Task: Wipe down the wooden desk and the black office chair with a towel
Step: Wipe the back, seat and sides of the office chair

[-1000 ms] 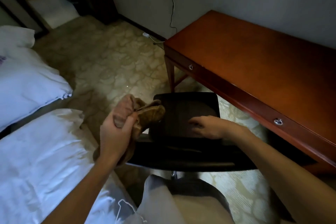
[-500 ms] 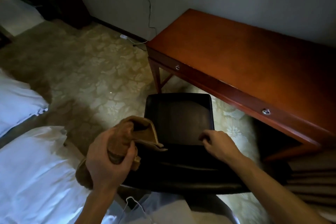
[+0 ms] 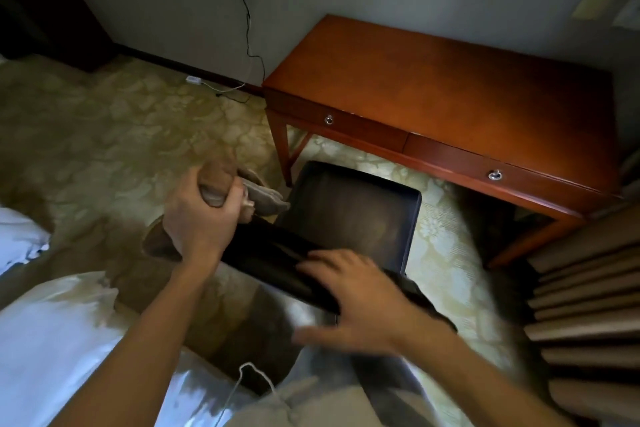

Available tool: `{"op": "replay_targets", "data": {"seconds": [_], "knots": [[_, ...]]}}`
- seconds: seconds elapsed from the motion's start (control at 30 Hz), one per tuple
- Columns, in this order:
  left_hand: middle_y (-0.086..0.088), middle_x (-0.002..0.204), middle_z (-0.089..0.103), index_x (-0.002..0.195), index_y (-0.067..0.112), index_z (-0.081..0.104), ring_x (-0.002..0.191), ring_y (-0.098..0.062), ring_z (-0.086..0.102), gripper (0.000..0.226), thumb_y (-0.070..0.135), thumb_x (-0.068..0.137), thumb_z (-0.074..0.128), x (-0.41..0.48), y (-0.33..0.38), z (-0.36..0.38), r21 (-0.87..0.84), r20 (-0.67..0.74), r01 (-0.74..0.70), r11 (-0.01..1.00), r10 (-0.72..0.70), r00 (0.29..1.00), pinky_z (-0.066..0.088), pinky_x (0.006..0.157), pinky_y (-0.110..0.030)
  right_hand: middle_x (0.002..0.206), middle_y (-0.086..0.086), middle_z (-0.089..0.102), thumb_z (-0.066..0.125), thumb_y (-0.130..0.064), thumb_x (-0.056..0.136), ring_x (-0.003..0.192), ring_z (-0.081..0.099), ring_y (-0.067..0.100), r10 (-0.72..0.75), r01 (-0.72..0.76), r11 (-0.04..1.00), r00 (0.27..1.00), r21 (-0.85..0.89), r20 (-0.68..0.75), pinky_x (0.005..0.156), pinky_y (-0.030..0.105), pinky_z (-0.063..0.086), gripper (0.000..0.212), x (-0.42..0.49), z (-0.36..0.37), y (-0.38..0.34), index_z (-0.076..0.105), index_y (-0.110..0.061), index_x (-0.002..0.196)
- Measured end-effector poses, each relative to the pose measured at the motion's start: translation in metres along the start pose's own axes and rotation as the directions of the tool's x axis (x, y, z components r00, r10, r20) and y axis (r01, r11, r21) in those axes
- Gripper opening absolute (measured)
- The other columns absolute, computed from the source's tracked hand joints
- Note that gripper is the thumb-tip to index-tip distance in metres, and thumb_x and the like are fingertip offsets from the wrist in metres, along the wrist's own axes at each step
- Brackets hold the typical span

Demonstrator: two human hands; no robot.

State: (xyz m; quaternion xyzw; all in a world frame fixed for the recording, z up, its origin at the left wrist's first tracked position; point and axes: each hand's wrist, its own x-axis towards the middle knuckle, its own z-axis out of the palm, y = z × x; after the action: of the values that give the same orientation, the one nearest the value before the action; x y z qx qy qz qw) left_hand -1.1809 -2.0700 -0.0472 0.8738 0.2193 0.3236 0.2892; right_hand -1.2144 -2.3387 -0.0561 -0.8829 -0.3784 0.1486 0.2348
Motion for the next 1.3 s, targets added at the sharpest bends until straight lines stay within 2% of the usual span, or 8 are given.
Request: {"op": "replay_targets", "data": {"seconds": [0.07, 0.1, 0.17, 0.3, 0.43, 0.57, 0.8, 1.3], "knots": [[-0.004, 0.091, 0.067, 0.100, 0.021, 0.062, 0.086, -0.032, 0.064, 0.043, 0.059, 0.082, 0.062, 0.013, -0.007, 0.002, 0.005, 0.011, -0.027, 1.000, 0.027, 1.000, 0.047, 0.071, -0.040, 0.163, 0.002, 0.034, 0.058, -0.067, 0.089, 0.150, 0.032, 0.024, 0.008, -0.007, 0.979, 1.000, -0.203, 0.004, 0.124, 0.048, 0.026, 0.089, 0.002, 0.018, -0.017, 0.019, -0.032, 0.161], [-0.006, 0.091, 0.068, 0.100, 0.019, 0.063, 0.086, -0.032, 0.064, 0.044, 0.058, 0.082, 0.063, 0.023, -0.010, 0.004, -0.023, -0.008, -0.036, 0.999, 0.035, 0.999, 0.047, 0.071, -0.041, 0.164, 0.006, 0.034, 0.062, -0.054, 0.093, 0.151, 0.032, 0.027, 0.020, -0.032, 0.961, 0.999, -0.276, -0.046, 0.124, 0.050, 0.025, 0.085, 0.010, 0.021, -0.019, 0.019, -0.028, 0.162], [-0.007, 0.091, 0.068, 0.102, 0.015, 0.064, 0.085, -0.031, 0.065, 0.046, 0.057, 0.084, 0.064, 0.030, -0.010, 0.010, -0.064, -0.046, -0.023, 0.998, 0.020, 0.999, 0.048, 0.072, -0.040, 0.159, 0.009, 0.043, 0.068, -0.042, 0.091, 0.148, 0.039, 0.030, 0.013, -0.069, 0.924, 0.989, -0.376, -0.150, 0.121, 0.051, 0.031, 0.078, 0.017, 0.021, -0.015, 0.034, -0.021, 0.158], [-0.006, 0.091, 0.067, 0.100, 0.013, 0.063, 0.082, -0.028, 0.064, 0.041, 0.052, 0.088, 0.067, 0.058, -0.006, 0.029, -0.146, -0.057, -0.016, 0.989, 0.008, 0.998, 0.050, 0.072, -0.037, 0.151, 0.008, 0.053, 0.069, -0.048, 0.087, 0.143, 0.046, 0.029, 0.003, -0.116, 0.896, 0.967, -0.428, -0.257, 0.118, 0.051, 0.038, 0.073, 0.039, 0.009, -0.003, 0.049, -0.017, 0.150], [-0.009, 0.098, 0.069, 0.107, 0.010, 0.064, 0.090, -0.031, 0.066, 0.047, 0.053, 0.088, 0.066, 0.081, -0.004, 0.052, -0.172, -0.051, -0.019, 0.985, 0.010, 0.999, 0.053, 0.079, -0.043, 0.144, 0.008, 0.060, 0.070, -0.050, 0.086, 0.138, 0.051, 0.029, -0.012, -0.130, 0.871, 0.958, -0.473, -0.285, 0.117, 0.049, 0.040, 0.069, 0.061, -0.003, 0.016, 0.056, -0.015, 0.144], [-0.008, 0.101, 0.069, 0.109, 0.011, 0.064, 0.094, -0.030, 0.065, 0.049, 0.055, 0.087, 0.066, 0.102, 0.009, 0.080, -0.144, -0.006, -0.017, 0.989, 0.016, 1.000, 0.051, 0.082, -0.041, 0.136, 0.008, 0.066, 0.072, -0.052, 0.081, 0.132, 0.057, 0.029, 0.013, -0.171, 0.856, 0.950, -0.488, -0.311, 0.115, 0.049, 0.043, 0.066, 0.084, -0.028, 0.048, 0.066, -0.014, 0.135], [-0.008, 0.103, 0.069, 0.109, 0.012, 0.065, 0.097, -0.029, 0.065, 0.050, 0.056, 0.085, 0.064, 0.141, 0.042, 0.143, -0.112, 0.071, -0.106, 0.988, 0.114, 0.991, 0.052, 0.087, -0.046, 0.137, 0.001, 0.065, 0.069, -0.057, 0.081, 0.137, 0.052, 0.026, 0.182, -0.317, 0.836, 0.930, -0.447, -0.320, 0.120, 0.047, 0.035, 0.063, 0.120, -0.069, 0.112, 0.067, -0.021, 0.132], [-0.001, 0.103, 0.067, 0.110, 0.017, 0.064, 0.096, -0.024, 0.063, 0.049, 0.060, 0.087, 0.060, 0.247, 0.095, 0.273, -0.136, 0.154, -0.133, 0.982, 0.154, 0.976, 0.048, 0.087, -0.040, 0.105, 0.002, 0.075, 0.071, -0.048, 0.081, 0.101, 0.066, 0.025, 0.054, -0.293, 0.826, 0.892, -0.481, -0.449, 0.095, 0.041, 0.050, 0.043, 0.202, -0.137, 0.228, 0.075, -0.017, 0.111]]}}
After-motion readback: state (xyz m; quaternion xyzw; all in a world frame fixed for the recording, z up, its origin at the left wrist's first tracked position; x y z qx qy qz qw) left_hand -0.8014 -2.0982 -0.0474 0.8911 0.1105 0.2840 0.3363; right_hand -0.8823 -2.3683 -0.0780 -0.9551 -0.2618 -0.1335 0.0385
